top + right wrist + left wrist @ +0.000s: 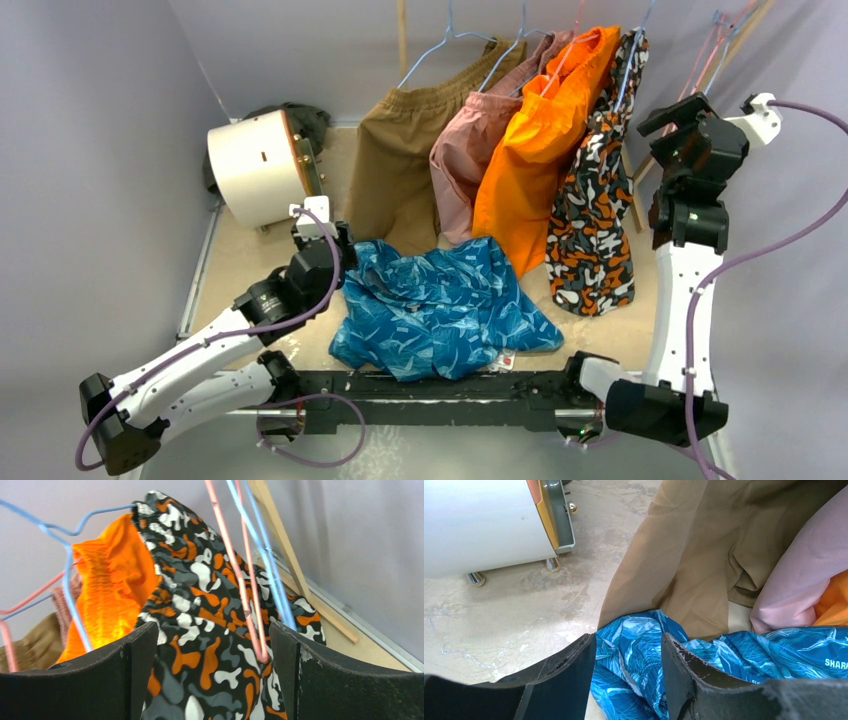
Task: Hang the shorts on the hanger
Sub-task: Adjust the shorts at the center of the board, then pick up the hanger from the clothesline.
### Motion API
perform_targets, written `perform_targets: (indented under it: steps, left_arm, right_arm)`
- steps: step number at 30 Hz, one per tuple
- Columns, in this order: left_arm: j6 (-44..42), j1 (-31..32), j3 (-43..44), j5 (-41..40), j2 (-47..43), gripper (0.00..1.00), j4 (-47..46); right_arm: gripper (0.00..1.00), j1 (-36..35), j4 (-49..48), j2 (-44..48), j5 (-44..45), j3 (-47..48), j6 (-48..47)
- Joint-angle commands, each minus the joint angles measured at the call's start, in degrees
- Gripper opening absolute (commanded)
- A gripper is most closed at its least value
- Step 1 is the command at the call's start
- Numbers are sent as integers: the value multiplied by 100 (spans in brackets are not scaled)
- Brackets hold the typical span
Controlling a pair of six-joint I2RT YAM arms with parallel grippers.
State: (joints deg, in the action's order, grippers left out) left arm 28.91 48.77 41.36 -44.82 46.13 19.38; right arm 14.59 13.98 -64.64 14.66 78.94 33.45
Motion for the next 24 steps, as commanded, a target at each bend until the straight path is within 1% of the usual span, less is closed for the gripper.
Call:
perform_targets:
  steps: [1,5,9,15,17,20,22,24]
  left_arm:
    - [67,-10,200,-96,-87,49,-20]
    - [130,-8,244,102,-259,49,27]
    - [158,-15,301,302,-481,50,50]
    - [166,-17,309,602,-874,50,42]
    - [164,-17,311,626,-952,50,33]
    - [168,-18,306,696,-983,50,39]
    - [168,-21,318,734,-969,50,50]
    - [160,-22,335,733,-963,50,74]
  right_arm:
    - [86,20,663,329,-531,504,85]
    - [87,26,1077,725,-311,352,-2]
    - [85,18,1307,930,-446,163,186]
    - [79,62,983,1309,-333,-398,190]
    - [77,91,992,1185,-340,-282,155]
    - [73,153,1047,873,-130,132,-42]
    - [73,158,1142,657,57,497,-188]
    - [76,159,1209,495,351,756,-324]
